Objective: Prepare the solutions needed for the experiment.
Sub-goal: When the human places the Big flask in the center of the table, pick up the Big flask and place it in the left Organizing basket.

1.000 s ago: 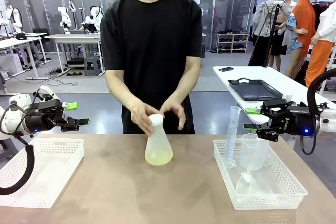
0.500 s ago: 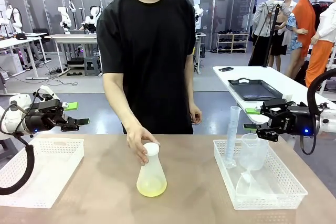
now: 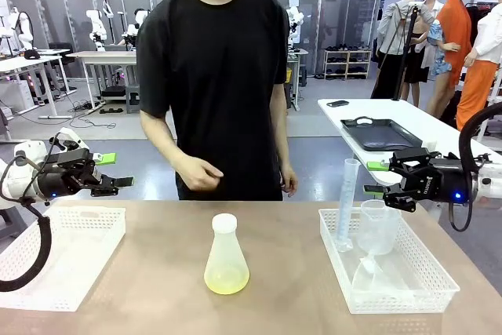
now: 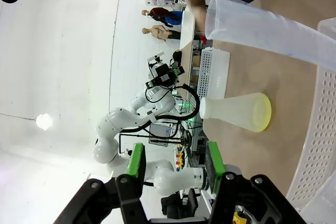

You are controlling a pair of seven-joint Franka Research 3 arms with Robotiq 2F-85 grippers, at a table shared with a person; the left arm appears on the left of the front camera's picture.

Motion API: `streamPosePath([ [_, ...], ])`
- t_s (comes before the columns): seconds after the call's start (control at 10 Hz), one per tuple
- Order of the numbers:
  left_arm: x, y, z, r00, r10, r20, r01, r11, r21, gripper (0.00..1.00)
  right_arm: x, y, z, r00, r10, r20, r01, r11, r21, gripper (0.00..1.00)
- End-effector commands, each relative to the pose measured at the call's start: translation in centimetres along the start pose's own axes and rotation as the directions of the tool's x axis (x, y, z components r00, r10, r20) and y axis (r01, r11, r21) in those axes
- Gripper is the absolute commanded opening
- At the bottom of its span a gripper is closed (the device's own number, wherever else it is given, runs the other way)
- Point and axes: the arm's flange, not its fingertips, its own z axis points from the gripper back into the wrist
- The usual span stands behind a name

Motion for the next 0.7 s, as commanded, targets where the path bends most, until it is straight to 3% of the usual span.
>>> streamPosePath([
  [0.0,-0.17,-0.10,-0.10,1.000,-0.006,-0.014,0.007,1.000,0.017,1.00,-0.01,0.12,0.01,1.000,0.003,0.004,-0.003,1.000,0.008,0.59],
  [0.4,0.00,0.00,0.00,1.000,0.000,0.000,0.000,1.000,0.000,1.00,-0.01,0.12,0.01,1.000,0.003,0.004,-0.003,1.000,0.008,0.59],
  [0.6,0.20,0.03,-0.96,0.995,0.036,-0.094,-0.028,0.996,0.083,1.00,-0.01,0.12,0.01,1.000,0.003,0.004,-0.003,1.000,0.008,0.59],
])
